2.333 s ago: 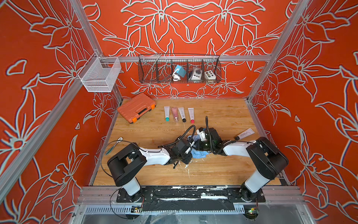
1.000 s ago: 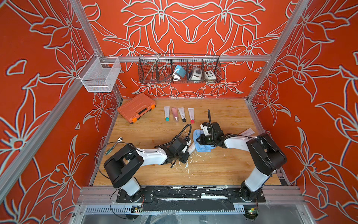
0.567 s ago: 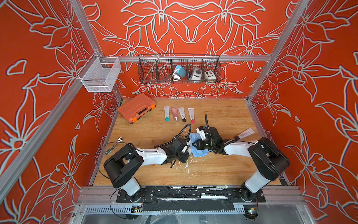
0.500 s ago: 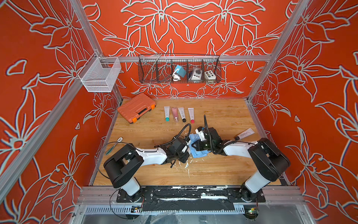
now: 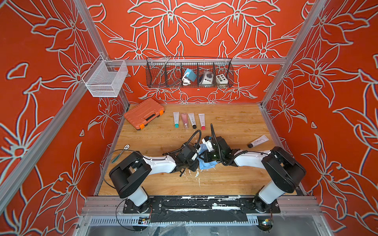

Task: Wipe the surface of the toothpaste tube
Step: Wipe the dirt from the toothpaste tube.

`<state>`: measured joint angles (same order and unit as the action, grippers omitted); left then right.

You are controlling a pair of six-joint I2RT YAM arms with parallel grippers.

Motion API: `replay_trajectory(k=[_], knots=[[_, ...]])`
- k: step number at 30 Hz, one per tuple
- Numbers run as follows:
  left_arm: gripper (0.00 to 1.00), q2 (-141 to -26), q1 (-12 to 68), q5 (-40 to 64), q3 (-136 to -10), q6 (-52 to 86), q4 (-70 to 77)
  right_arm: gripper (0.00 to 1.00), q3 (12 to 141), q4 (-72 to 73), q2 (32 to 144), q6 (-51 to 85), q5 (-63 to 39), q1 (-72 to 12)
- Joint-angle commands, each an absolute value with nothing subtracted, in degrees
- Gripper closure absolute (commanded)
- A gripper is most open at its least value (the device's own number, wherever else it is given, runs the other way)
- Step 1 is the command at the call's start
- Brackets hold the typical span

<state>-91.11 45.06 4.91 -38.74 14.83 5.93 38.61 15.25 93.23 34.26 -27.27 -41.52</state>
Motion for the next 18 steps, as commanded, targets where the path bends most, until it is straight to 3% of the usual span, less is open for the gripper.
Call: replay_trajectory(k=[1, 18], knots=[[0.94, -89.92, 43.95, 2.37, -38.19, 15.60, 6.42, 1.00, 38.08, 7.75, 94.89, 35.98, -27.20, -42.64], [0.94, -87.85, 43.86, 1.51, -37.12, 15.55, 6.03, 1.00, 38.41, 5.45, 95.52, 37.10, -23.07, -34.22]])
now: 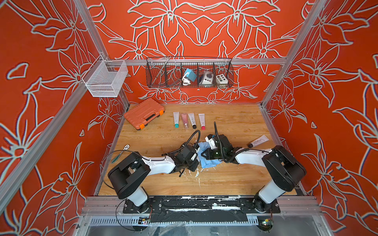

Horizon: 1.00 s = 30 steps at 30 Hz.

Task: Wipe the surface of the toothpaste tube
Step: Wipe the dirt from the toothpaste tube.

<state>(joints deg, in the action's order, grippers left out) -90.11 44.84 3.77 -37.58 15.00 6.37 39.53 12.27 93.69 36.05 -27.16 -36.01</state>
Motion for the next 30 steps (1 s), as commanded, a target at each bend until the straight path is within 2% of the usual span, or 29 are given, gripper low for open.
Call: replay_trajectory(k=[1, 13, 23, 30], knots=[[0.94, -87.73, 43.86, 1.49, -37.01, 15.56, 6.07, 1.00, 38.41, 5.54, 95.59, 37.01, -23.10, -33.66], [0.94, -87.38, 43.77, 2.28, -36.65, 15.28, 6.16, 1.00, 45.51, 0.59, 98.09, 33.47, -24.23, -28.09], [0.94, -87.07, 43.76, 2.80, -36.48, 15.20, 6.24, 1.00, 50.46, -4.80, 94.07, 30.11, -22.50, -27.95], [0.94, -86.88, 43.77, 3.49, -36.34, 15.12, 6.49, 1.00, 54.03, -5.48, 95.37, 29.91, -22.78, -27.95]])
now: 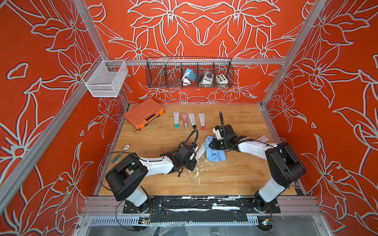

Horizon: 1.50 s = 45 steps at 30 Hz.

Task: Wipe the surface of the toothpaste tube
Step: Wipe the dirt from the toothpaste tube.

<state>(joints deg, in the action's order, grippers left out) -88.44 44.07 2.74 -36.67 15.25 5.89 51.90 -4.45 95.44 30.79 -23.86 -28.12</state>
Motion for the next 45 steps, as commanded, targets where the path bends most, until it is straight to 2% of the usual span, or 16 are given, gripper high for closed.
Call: replay_trajectory(k=[1, 7, 17, 36, 45], knots=[[0.94, -86.85, 43.77, 3.52, -36.30, 15.16, 6.50, 1.00, 54.38, -5.08, 95.81, 29.97, -22.96, -27.95], [0.94, -87.01, 43.77, 3.78, -36.50, 15.12, 6.50, 1.00, 56.07, -2.88, 101.03, 30.32, -25.08, -28.25], [0.94, -87.32, 43.75, 3.34, -36.74, 15.03, 6.32, 1.00, 52.55, 0.91, 102.91, 32.36, -26.72, -32.99], [0.94, -86.33, 42.98, 3.49, -36.34, 15.18, 6.56, 1.00, 41.73, 12.45, 97.22, 42.89, -30.77, -44.18], [0.94, -85.80, 42.98, 4.43, -35.83, 14.70, 6.94, 1.00, 44.74, 6.07, 98.06, 39.37, -28.09, -43.99]])
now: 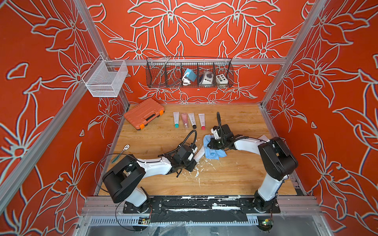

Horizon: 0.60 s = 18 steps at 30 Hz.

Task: Wipe the surface of the toothpaste tube
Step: Wipe the dirt from the toothpaste tube.

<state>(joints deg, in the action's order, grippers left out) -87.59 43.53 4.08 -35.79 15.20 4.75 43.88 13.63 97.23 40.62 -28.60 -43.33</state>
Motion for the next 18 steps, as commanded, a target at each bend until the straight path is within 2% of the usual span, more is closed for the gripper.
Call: replay_trajectory(k=[1, 6, 18], knots=[[0.94, -85.70, 42.98, 4.61, -35.75, 14.60, 7.11, 1.00, 45.17, 5.14, 98.00, 38.87, -27.41, -43.69], [0.94, -85.36, 42.98, 5.17, -35.41, 14.36, 7.29, 1.00, 47.10, -0.64, 97.97, 36.21, -21.45, -41.60], [0.94, -84.47, 42.98, 6.50, -34.81, 14.33, 7.86, 1.00, 47.79, -0.74, 101.29, 33.95, -22.45, -33.62]])
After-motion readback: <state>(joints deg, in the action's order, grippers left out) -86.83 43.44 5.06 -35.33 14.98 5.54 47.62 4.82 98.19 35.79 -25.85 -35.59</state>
